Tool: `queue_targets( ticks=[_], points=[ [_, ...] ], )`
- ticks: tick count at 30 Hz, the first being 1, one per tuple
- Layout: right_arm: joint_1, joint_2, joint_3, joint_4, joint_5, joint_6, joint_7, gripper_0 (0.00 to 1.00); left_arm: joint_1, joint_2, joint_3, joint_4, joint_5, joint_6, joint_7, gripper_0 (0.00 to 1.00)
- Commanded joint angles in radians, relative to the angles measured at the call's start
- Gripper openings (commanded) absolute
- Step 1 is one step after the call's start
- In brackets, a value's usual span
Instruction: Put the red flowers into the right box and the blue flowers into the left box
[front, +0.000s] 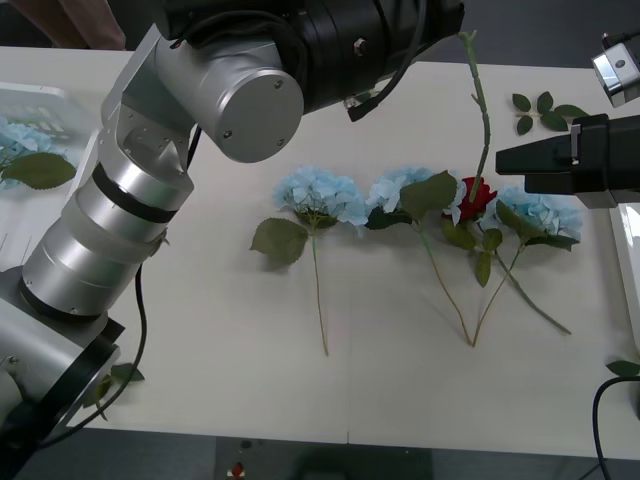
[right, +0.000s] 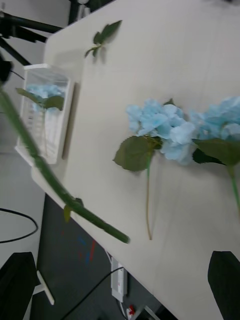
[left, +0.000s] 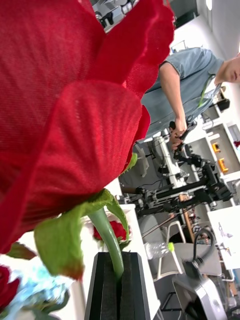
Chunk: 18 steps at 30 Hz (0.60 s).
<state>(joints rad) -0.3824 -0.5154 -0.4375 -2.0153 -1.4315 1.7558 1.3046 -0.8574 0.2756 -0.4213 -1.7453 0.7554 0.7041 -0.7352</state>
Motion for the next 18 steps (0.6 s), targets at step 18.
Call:
queue_targets(
  ticks=[18],
  points=[
    [-0.147,-0.009,-0.004,0.151,-0.193,-0.107,0.216,1.0,-0.058,-0.073,0.009,0.023,-0.034,-0.048,0.056,0.0]
  ],
)
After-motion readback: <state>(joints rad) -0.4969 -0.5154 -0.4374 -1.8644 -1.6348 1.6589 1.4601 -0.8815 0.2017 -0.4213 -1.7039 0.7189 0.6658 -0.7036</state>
